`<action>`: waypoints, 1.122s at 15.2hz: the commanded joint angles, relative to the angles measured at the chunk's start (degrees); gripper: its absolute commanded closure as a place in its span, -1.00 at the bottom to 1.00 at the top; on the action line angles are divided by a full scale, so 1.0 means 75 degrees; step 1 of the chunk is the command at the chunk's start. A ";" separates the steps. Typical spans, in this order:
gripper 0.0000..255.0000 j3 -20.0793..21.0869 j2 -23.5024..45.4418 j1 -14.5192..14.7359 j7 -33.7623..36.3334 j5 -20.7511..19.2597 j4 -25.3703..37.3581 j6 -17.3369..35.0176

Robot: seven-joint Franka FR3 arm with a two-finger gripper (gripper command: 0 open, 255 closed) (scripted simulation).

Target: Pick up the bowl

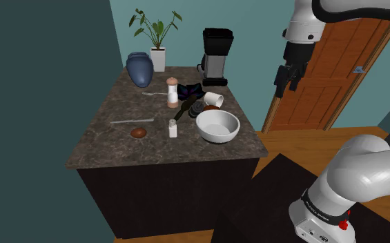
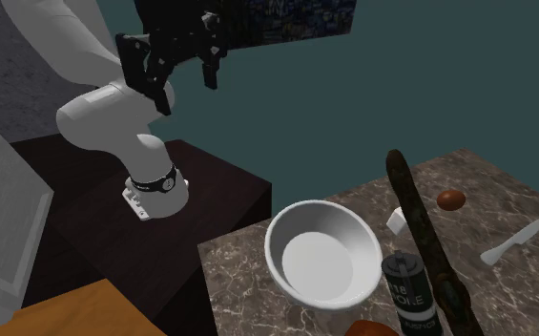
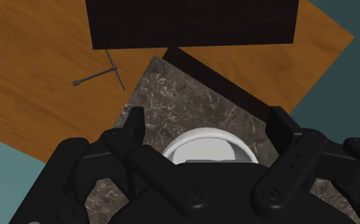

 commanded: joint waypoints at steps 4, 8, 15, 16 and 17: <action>-1.00 -0.0097 0.0580 -0.0038 -0.0042 -0.0059 -0.0182 0.0752; -1.00 -0.0230 0.1472 -0.0081 -0.0098 -0.0117 -0.0276 0.1726; -1.00 -0.0463 0.3289 -0.0134 -0.0215 -0.0137 -0.0024 0.3268; -1.00 -0.0493 0.3567 -0.0141 -0.0236 -0.0128 0.0055 0.3464; -1.00 -0.0524 0.3849 -0.0148 -0.0258 -0.0116 0.0144 0.3653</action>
